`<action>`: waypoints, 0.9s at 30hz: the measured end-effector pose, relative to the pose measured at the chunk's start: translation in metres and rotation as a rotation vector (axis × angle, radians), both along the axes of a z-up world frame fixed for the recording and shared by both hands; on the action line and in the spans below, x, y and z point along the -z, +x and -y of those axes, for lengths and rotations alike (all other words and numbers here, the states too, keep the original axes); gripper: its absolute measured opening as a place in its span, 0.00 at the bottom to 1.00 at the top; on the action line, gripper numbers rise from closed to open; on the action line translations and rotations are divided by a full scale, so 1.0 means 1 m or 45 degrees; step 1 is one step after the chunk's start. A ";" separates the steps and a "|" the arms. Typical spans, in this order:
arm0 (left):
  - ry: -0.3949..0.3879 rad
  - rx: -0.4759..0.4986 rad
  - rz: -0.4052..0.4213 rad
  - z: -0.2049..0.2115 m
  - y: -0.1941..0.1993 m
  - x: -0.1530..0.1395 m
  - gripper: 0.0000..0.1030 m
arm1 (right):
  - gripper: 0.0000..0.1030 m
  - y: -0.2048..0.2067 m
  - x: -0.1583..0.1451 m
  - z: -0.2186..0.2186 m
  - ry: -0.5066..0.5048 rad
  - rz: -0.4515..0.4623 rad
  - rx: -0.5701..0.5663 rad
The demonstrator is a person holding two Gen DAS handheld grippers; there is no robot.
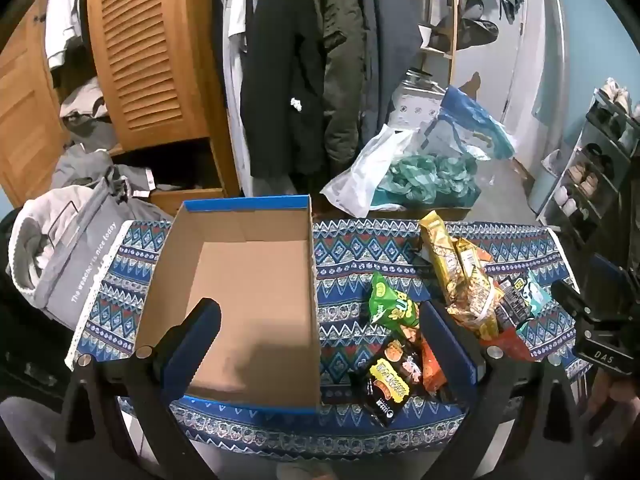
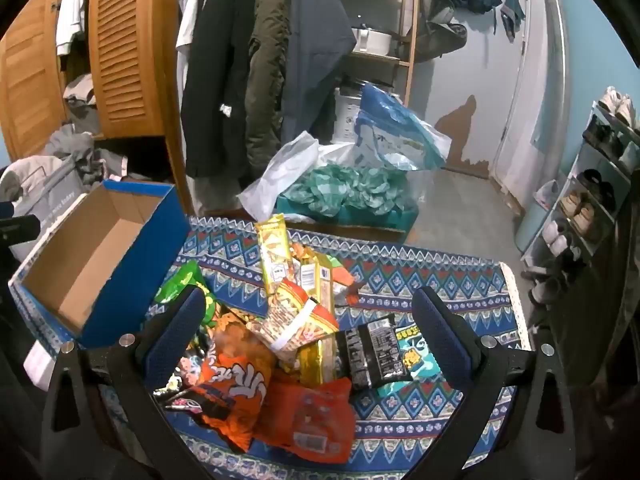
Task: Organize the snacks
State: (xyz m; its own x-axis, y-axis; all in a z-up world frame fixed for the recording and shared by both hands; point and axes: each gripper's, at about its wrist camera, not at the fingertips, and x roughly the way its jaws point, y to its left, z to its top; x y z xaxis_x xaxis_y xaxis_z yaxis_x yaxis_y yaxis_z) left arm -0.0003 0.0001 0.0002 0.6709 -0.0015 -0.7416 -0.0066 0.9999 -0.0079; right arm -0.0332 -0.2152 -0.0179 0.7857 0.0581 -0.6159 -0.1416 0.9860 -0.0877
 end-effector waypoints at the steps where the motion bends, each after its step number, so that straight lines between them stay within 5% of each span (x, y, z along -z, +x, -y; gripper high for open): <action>1: 0.002 -0.001 0.004 0.000 0.000 0.000 0.98 | 0.98 0.000 0.000 0.000 -0.003 0.000 0.000; 27: -0.005 0.040 0.029 0.005 -0.001 -0.002 0.97 | 0.98 -0.001 -0.001 0.002 -0.003 0.004 0.007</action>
State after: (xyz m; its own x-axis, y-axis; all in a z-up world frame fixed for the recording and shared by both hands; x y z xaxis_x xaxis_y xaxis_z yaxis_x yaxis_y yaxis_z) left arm -0.0010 -0.0046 0.0024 0.6870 -0.0259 -0.7262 0.0250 0.9996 -0.0120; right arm -0.0341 -0.2173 -0.0168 0.7881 0.0524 -0.6133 -0.1359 0.9866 -0.0903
